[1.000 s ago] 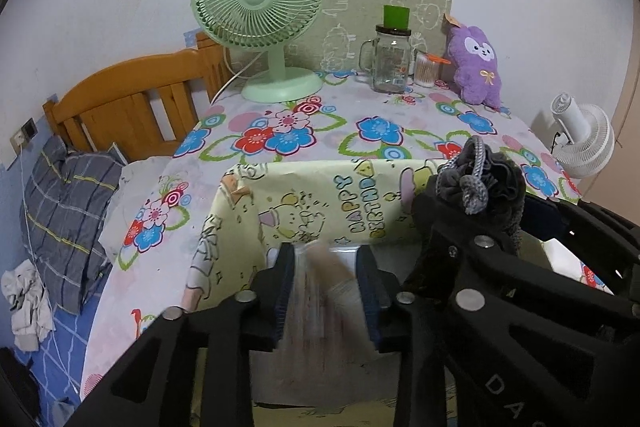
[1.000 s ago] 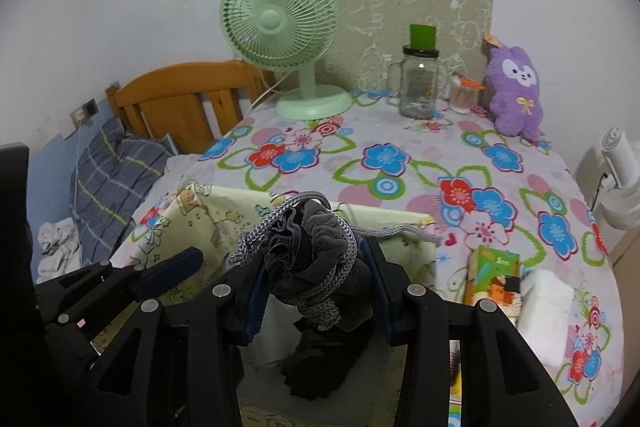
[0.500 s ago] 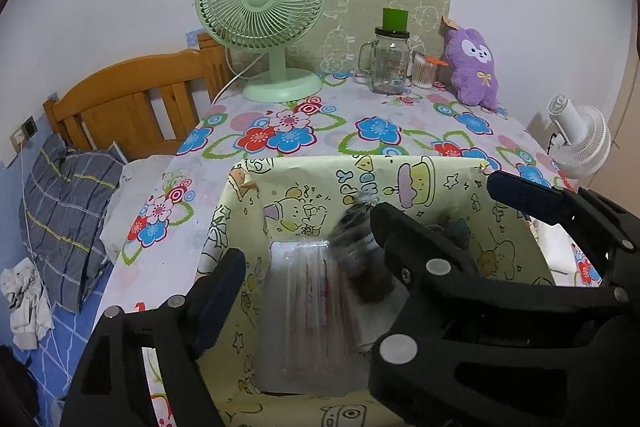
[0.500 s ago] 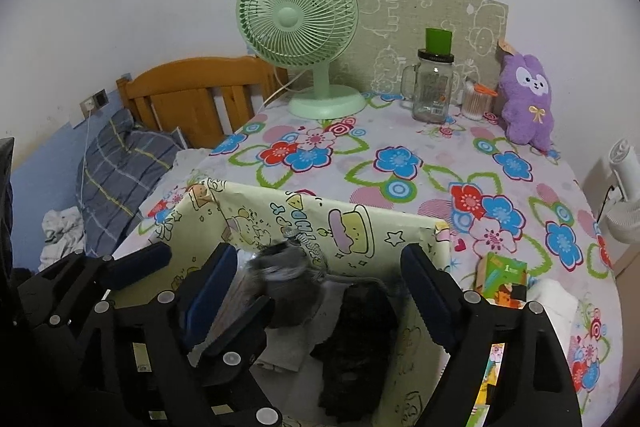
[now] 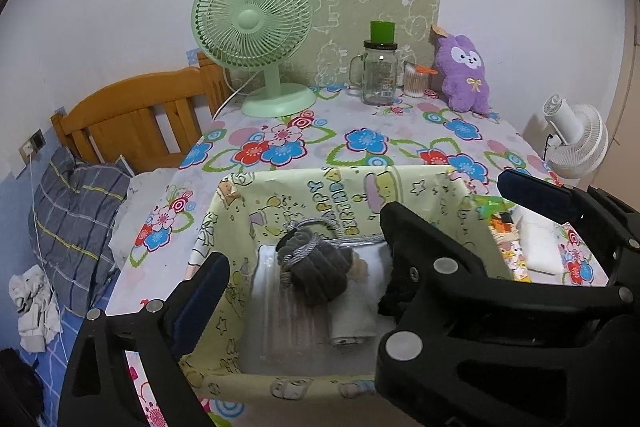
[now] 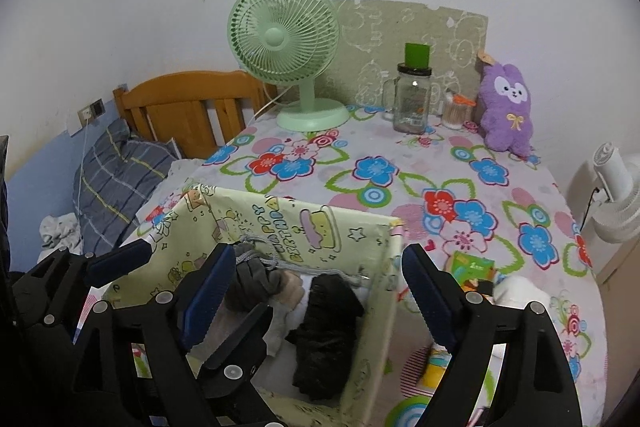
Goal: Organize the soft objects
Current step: 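Open both tools to drop the cloth and knitted item into the box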
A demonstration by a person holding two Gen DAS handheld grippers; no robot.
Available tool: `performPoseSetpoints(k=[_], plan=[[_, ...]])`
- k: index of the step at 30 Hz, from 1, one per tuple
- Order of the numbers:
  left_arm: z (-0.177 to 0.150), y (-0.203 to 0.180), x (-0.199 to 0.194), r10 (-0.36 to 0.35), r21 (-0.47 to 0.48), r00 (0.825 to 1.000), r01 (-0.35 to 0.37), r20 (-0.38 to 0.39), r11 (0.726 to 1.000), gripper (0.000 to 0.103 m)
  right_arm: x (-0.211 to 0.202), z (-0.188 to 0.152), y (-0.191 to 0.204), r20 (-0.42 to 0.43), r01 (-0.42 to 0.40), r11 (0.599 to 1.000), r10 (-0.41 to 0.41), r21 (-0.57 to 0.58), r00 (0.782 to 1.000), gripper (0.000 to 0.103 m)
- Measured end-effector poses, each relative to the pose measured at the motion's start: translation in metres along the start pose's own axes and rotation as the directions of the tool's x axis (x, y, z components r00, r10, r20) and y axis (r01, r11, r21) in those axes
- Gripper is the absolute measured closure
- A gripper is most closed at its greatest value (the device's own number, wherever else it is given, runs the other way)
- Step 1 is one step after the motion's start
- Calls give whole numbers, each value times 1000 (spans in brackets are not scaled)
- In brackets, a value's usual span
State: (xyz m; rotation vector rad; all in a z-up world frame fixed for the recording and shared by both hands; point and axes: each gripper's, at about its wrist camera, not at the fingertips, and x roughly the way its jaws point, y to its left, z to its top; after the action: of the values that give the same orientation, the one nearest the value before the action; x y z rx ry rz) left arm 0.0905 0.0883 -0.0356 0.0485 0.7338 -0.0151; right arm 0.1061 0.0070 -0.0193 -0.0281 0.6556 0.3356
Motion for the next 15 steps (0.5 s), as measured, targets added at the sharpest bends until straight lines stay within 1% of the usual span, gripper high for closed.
performPoseSetpoints(k=[4,8,15], plan=[[2,-8,-7,-5,6,1000,5,8,1000,4,-11,0,-7,17,14,1000,-14,3,1000,15],[2,-18,-14,-2,14,1000,2,22,1000,3,-24,-1,-14,37,34,999,-34,2,999,11],[3,-34,-27,-13,17,999,12,46,1000,2,-43,-2,-25,62,62,998,-62,-2,996,10]])
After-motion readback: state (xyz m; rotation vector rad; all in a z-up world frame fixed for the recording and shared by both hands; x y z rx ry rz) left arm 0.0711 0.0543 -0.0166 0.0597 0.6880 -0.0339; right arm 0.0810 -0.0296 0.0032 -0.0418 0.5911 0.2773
